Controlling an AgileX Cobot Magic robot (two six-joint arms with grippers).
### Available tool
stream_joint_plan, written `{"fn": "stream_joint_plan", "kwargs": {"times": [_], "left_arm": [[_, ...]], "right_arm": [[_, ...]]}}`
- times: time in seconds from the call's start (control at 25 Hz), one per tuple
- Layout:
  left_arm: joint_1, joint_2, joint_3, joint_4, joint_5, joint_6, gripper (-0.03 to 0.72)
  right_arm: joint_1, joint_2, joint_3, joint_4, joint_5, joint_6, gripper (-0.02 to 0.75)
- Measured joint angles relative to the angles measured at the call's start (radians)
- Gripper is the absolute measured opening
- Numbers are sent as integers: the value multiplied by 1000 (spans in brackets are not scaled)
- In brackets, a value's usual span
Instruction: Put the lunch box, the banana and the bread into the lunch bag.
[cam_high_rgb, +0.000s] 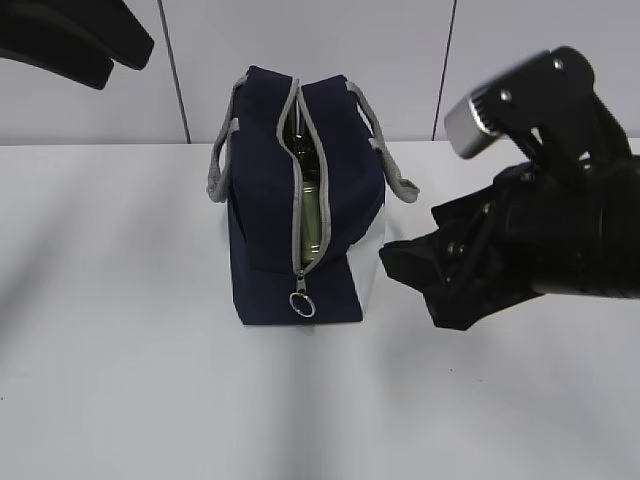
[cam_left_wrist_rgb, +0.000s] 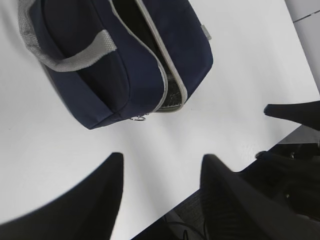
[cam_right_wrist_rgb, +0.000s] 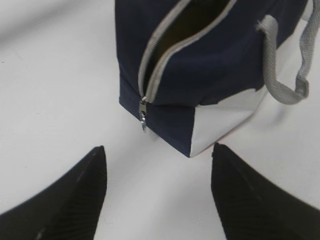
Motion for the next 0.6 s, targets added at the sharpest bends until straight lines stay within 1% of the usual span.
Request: {"fn": "stream_joint_plan", "kwargs": {"times": [0.16,0.28,0.44,0.6], "left_arm": [[0,0,0,4,0,3,361],[0,0,0,17,0,4,361],[0,2,0,38,0,4,361],[0,3,0,42,0,4,361]], "right_arm": [[5,44,92,69,-146,-44,488],[42,100,101,88,-210,-46,488],[91,192,101,92,-253,-47,488],[95,244,101,94,-261,-47,484]]}}
